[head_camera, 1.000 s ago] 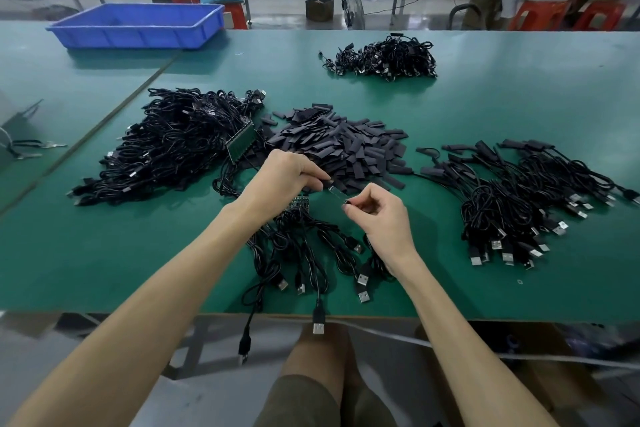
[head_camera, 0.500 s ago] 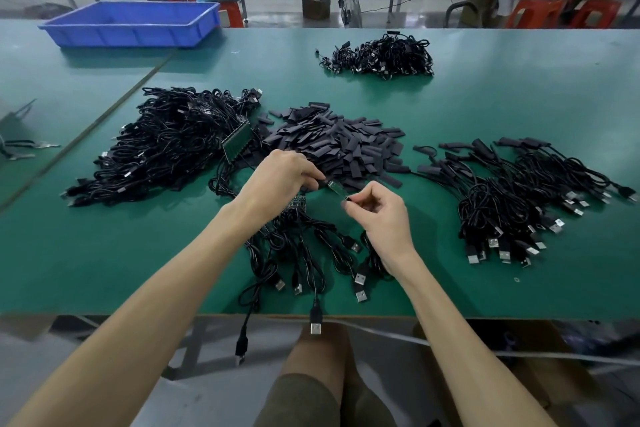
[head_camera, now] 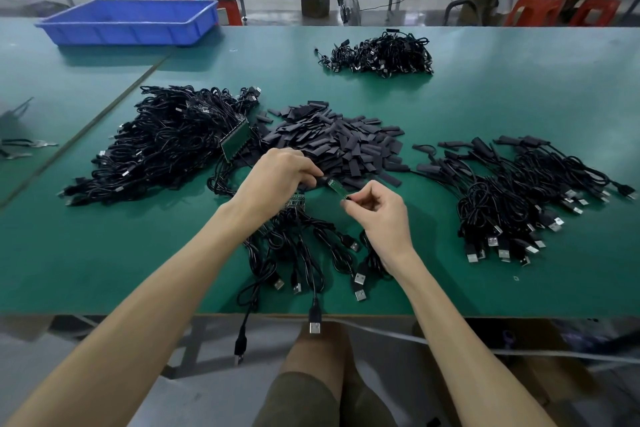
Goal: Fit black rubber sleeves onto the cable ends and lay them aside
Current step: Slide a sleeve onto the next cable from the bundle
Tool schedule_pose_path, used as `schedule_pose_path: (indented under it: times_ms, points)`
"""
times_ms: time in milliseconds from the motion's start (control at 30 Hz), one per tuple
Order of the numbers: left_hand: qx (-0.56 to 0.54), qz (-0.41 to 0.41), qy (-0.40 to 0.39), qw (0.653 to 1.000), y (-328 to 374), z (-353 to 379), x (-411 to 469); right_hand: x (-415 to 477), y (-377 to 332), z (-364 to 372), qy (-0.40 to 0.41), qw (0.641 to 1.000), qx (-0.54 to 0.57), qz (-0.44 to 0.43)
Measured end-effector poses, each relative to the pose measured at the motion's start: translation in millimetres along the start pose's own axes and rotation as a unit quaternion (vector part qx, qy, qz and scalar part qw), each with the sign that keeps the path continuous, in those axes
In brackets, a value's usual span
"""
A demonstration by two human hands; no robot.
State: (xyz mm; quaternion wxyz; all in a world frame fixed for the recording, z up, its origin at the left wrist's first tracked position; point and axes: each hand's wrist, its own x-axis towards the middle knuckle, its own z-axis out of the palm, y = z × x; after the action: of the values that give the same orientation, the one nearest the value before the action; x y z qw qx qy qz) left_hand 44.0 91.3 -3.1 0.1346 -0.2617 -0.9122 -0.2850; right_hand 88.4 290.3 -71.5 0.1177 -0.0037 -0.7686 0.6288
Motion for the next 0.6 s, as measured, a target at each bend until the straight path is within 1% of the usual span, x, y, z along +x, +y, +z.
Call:
schedule_pose_path:
  times_ms: [100, 267, 367, 467, 600]
  points:
    - [0.008, 0.008, -0.002, 1.000, 1.3, 0.1, -0.8, -0.5, -0.4, -0.3, -0.003, 1.000, -0.003, 0.000]
    - [0.055, 0.031, -0.022, 0.998, 2.0, -2.0, -1.5, -0.8, -1.5, -0.6, -0.001, 1.000, -0.001, 0.004]
    - [0.075, 0.032, -0.020, 0.996, 3.4, -1.7, -3.0, -1.1, -2.1, -0.4, -0.003, 1.000, -0.006, 0.003]
    - [0.078, 0.027, -0.006, 0.997, 4.2, 0.2, -5.2, -1.0, -2.7, 0.2, -0.002, 1.000, -0.009, 0.002]
    - [0.078, 0.031, -0.018, 0.996, 4.2, -0.5, -5.8, -1.7, -3.6, 0.3, -0.010, 1.000, -0.022, 0.000]
